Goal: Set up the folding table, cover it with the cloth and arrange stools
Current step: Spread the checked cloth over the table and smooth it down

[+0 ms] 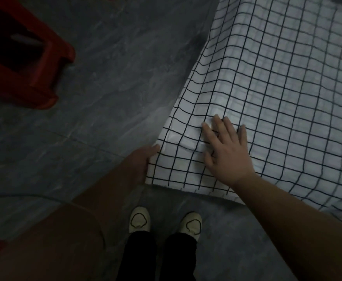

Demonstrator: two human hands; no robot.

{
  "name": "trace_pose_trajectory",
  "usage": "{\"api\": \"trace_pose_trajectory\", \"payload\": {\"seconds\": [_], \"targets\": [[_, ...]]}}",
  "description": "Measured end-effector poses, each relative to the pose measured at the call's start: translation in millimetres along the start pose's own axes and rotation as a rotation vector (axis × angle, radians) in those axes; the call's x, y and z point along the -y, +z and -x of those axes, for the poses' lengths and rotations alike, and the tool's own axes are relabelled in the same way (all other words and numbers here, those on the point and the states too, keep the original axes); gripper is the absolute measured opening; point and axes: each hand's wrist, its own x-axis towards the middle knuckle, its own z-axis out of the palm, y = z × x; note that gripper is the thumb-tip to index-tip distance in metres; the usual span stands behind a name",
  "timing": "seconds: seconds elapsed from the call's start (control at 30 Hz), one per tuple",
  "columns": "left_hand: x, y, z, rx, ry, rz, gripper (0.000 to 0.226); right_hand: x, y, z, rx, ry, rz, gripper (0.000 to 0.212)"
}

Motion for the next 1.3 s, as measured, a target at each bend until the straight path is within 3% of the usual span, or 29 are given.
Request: {"api": "trace_pose_trajectory", "payload": {"seconds": [0.1, 0.2, 0.27, 0.3, 0.4, 0.53, 0.67, 0.9, 1.1, 1.23, 1.3], "targets": [[5, -5, -8, -0.166, 0.135, -0.303, 0.024, -8, 8, -2, 0.036, -0.05, 0.033, 0.069], [11, -8, -22, -0.388, 0.206, -0.655, 0.023, -12, 15, -3, 0.027, -0.049, 0.046, 0.067], [10, -1, -23, -0.519, 0.214, -0.737, 0.008, -12, 17, -4, 0.022, -0.048, 0.045, 0.067], [9, 6, -23, -0.566, 0.275, -0.787, 0.026, -12, 18, -4, 0.023, -0.048, 0.047, 0.068], [6, 40, -9, -0.44, 0.637, -1.02, 0.056, -11, 18, -5, 0.031, -0.049, 0.054, 0.071], [8, 77, -6, -0.128, 0.789, -1.231, 0.08, -12, 11, -1, 0.028, -0.065, 0.041, 0.084], [14, 91, -27, -0.048, 0.77, -1.399, 0.092, -24, 0, 7, -0.068, -0.015, -0.032, 0.077], [12, 92, -41, -0.053, 0.813, -1.258, 0.068, -47, 14, 0, -0.025, 0.086, -0.028, 0.068], [15, 83, -53, -0.003, 0.582, -1.263, 0.058, -47, 27, 1, -0.034, 0.113, -0.005, 0.069], [15, 89, -55, -0.019, 0.54, -1.393, 0.048, -48, 22, 0, 0.01, 0.105, -0.019, 0.069], [11, 91, -52, 0.01, 0.466, -1.475, 0.054, -49, 17, -1, 0.053, 0.098, -0.022, 0.07]]}}
